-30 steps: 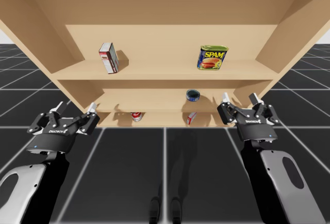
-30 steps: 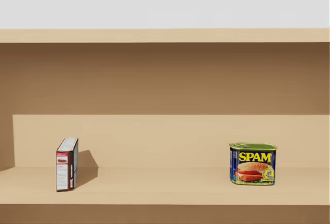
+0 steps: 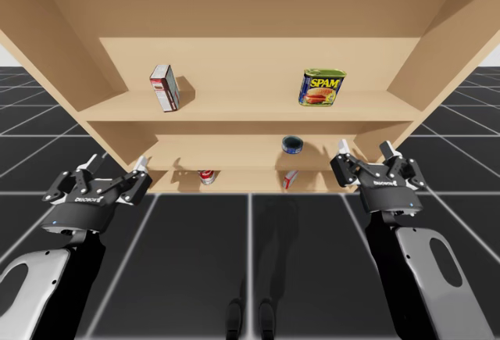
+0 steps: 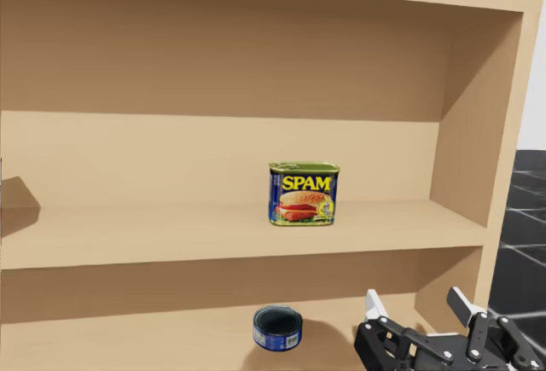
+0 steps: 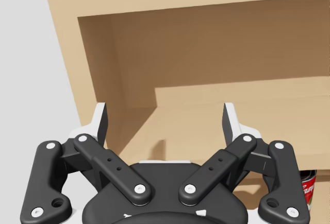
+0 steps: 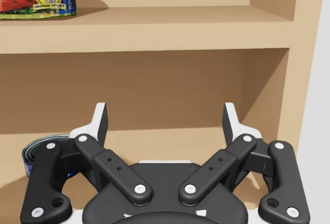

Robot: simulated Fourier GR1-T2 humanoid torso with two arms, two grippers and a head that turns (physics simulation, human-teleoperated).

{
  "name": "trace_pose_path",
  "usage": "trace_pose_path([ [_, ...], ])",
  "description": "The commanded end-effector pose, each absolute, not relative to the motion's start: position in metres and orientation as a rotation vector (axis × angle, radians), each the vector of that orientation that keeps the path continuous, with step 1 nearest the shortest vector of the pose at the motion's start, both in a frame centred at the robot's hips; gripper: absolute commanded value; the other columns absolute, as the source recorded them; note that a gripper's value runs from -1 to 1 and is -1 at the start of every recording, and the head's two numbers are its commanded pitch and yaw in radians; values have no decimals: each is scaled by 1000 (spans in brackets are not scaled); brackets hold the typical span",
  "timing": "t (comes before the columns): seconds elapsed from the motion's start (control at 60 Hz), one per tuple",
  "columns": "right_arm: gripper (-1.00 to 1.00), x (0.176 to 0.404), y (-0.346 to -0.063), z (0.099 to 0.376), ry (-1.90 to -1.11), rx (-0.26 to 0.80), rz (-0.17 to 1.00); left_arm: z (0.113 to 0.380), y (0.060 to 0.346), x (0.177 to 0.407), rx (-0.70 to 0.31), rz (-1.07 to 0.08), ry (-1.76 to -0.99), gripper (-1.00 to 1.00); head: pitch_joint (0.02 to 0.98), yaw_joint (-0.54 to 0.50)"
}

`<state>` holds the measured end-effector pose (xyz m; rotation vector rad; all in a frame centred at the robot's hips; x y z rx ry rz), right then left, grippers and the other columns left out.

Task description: Retrieve the spam can from the shelves.

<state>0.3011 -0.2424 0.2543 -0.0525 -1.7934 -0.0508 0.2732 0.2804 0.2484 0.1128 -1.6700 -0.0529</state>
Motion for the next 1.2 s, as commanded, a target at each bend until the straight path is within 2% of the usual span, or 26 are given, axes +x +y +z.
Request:
trace_pose_path([
  [0.017, -1000, 300, -242, 256, -1796, -64, -48, 248, 279, 273, 106, -58, -1670, -1000, 254, -295],
  [0.1, -1000, 295, -239, 262, -1809, -71, -39, 248, 279, 273, 106, -56, -1669, -1000, 254, -294],
  [0.183, -1000, 286, -230, 272, -1826, -126, -17, 249, 280, 273, 105, -50, -1668, -1000, 256, -276],
  [0.233, -1000, 280, -226, 278, -1825, -114, -8, 249, 280, 273, 105, -48, -1668, -1000, 256, -269],
  [0.333, -1000, 266, -214, 298, -1831, -106, 0, 249, 280, 273, 104, -46, -1667, -1000, 256, -265],
  [0.433, -1000, 247, -195, 331, -1848, -87, 37, 249, 281, 274, 104, -45, -1666, -1000, 258, -267],
  [0.55, -1000, 236, -175, 362, -1890, -130, 74, 249, 283, 274, 103, -45, -1663, -1000, 261, -269],
  [0.617, -1000, 233, -163, 373, -1905, -114, 87, 249, 285, 274, 104, -42, -1662, -1000, 260, -271],
  [0.717, -1000, 237, -147, 381, -1907, -113, 70, 249, 289, 275, 116, -22, -1654, -1000, 262, -273],
  [0.85, -1000, 251, -131, 386, -1846, -81, 38, 249, 293, 277, 118, -10, -1653, -1000, 261, -273],
  [0.933, -1000, 267, -125, 388, -1802, -55, 17, 249, 294, 276, 121, -10, -1652, -1000, 261, -275],
  [1.1, -1000, 296, -119, 385, -1754, -99, -26, 250, 294, 276, 124, -4, -1648, -1000, 264, -276],
  [1.2, -1000, 310, -114, 382, -1700, -104, -55, 250, 295, 276, 124, 1, -1646, -1000, 266, -274],
])
